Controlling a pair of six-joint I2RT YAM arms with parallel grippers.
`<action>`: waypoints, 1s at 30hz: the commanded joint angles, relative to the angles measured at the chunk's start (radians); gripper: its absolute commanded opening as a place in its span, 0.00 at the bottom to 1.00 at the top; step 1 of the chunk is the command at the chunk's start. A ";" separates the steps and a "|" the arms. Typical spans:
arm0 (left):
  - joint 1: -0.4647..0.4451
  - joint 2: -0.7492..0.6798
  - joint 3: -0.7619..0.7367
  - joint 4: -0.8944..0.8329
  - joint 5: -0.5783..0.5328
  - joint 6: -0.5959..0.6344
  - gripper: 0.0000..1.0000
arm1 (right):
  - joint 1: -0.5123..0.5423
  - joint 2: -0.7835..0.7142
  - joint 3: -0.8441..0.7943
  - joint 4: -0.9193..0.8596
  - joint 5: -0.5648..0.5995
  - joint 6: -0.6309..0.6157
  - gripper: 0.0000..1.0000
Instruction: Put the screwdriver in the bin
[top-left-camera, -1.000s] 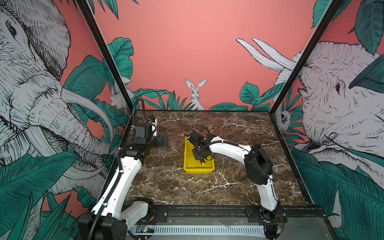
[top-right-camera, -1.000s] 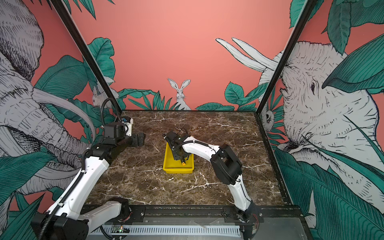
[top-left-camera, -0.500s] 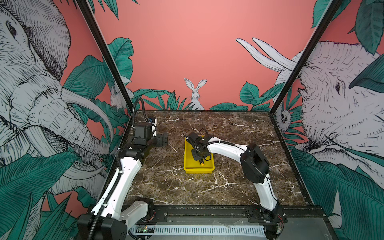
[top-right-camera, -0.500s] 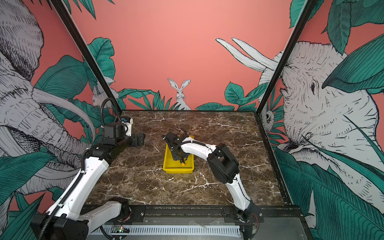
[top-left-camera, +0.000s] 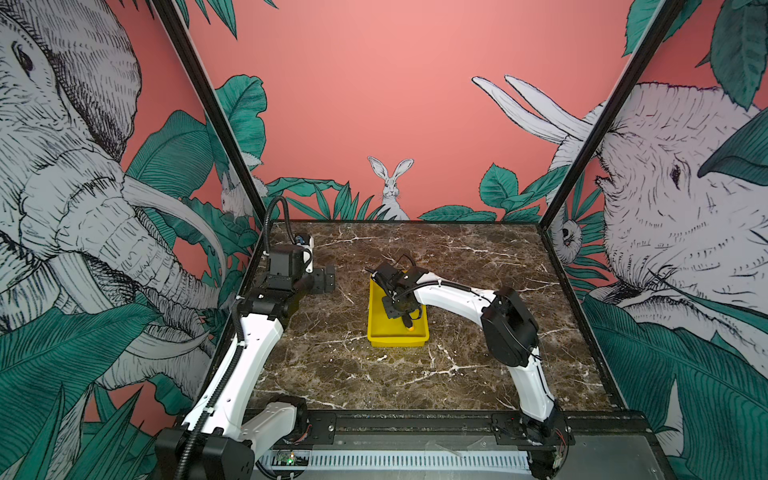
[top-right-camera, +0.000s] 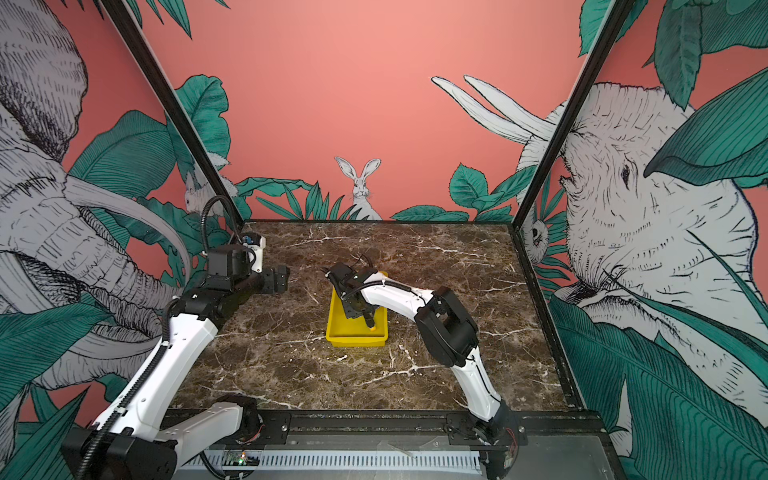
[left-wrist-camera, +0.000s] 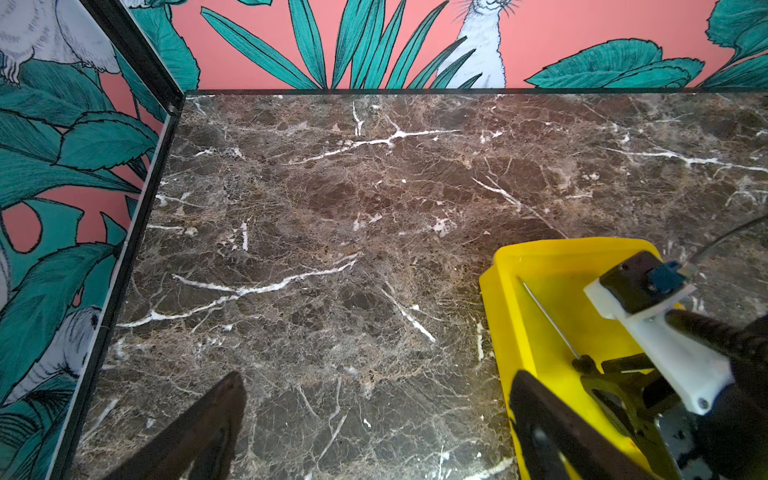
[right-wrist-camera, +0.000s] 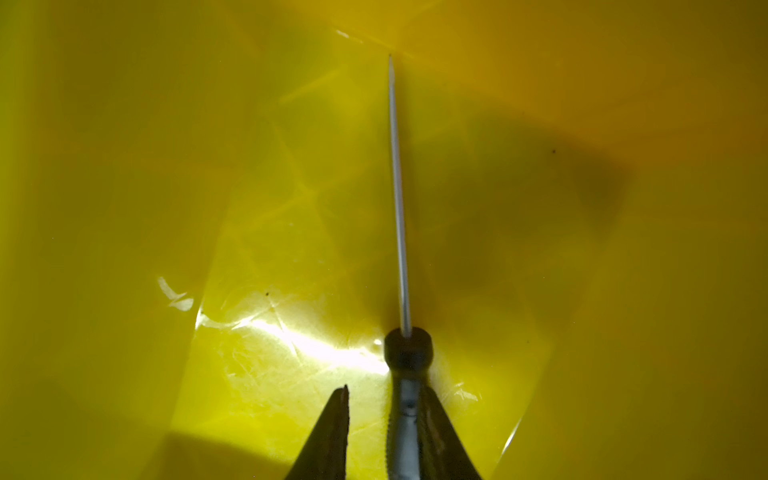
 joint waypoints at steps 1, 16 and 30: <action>0.005 -0.025 -0.014 -0.023 -0.014 0.008 1.00 | 0.005 -0.052 0.040 -0.038 0.040 -0.023 0.30; 0.005 -0.037 -0.017 -0.040 -0.027 0.023 1.00 | -0.165 -0.443 0.047 -0.110 0.081 -0.125 0.45; 0.005 -0.096 -0.077 0.028 -0.084 0.038 1.00 | -0.417 -0.760 -0.165 -0.121 0.153 -0.206 0.99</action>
